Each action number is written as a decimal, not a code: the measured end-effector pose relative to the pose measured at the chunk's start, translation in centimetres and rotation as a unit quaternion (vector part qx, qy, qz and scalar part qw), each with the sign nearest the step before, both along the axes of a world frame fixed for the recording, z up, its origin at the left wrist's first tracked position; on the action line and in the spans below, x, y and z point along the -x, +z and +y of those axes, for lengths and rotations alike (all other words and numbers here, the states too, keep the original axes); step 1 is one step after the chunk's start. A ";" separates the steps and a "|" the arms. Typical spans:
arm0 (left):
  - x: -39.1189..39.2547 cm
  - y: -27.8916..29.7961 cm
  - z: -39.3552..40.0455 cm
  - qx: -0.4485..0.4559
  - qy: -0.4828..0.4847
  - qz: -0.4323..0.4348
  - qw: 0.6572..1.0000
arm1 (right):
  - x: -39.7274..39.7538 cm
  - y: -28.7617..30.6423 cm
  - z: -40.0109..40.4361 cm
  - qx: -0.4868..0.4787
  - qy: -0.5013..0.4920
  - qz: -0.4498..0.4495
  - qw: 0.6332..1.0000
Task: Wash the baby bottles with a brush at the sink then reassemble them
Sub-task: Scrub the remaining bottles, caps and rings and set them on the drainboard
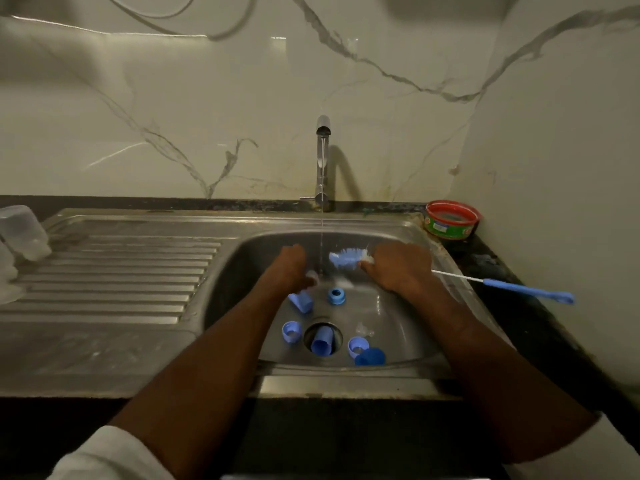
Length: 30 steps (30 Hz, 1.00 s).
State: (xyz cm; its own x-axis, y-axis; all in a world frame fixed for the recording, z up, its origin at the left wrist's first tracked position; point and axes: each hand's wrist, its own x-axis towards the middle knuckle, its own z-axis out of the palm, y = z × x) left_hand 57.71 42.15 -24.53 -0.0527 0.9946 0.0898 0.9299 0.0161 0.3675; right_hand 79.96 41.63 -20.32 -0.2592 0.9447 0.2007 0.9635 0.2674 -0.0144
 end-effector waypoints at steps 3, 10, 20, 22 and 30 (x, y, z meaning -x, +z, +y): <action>0.2 0.7 -1.8 0.000 0.041 0.009 0.999 | 0.5 -0.3 -1.3 -0.001 0.012 -0.021 1.000; 0.5 1.0 -5.6 -0.039 0.043 -0.041 0.997 | 1.4 0.0 -3.9 0.007 0.013 -0.029 0.999; 1.2 0.8 -6.1 -0.080 0.046 -0.038 0.995 | 2.4 0.8 -4.3 -0.071 0.000 0.007 0.997; 1.2 0.8 -5.8 -0.129 0.059 -0.064 0.988 | 2.3 0.8 -4.0 -0.081 -0.003 0.010 0.997; 1.8 1.2 -6.9 -0.111 0.076 -0.047 0.990 | 3.1 0.8 -4.2 -0.044 -0.009 0.026 0.999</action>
State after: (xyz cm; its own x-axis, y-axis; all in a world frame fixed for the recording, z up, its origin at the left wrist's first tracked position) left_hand 55.87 35.25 -23.33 -0.2182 0.9312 0.2920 0.8841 0.0619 0.4632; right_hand 76.81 37.46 -19.51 -0.2300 0.9272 0.2957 0.9667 0.2528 -0.0408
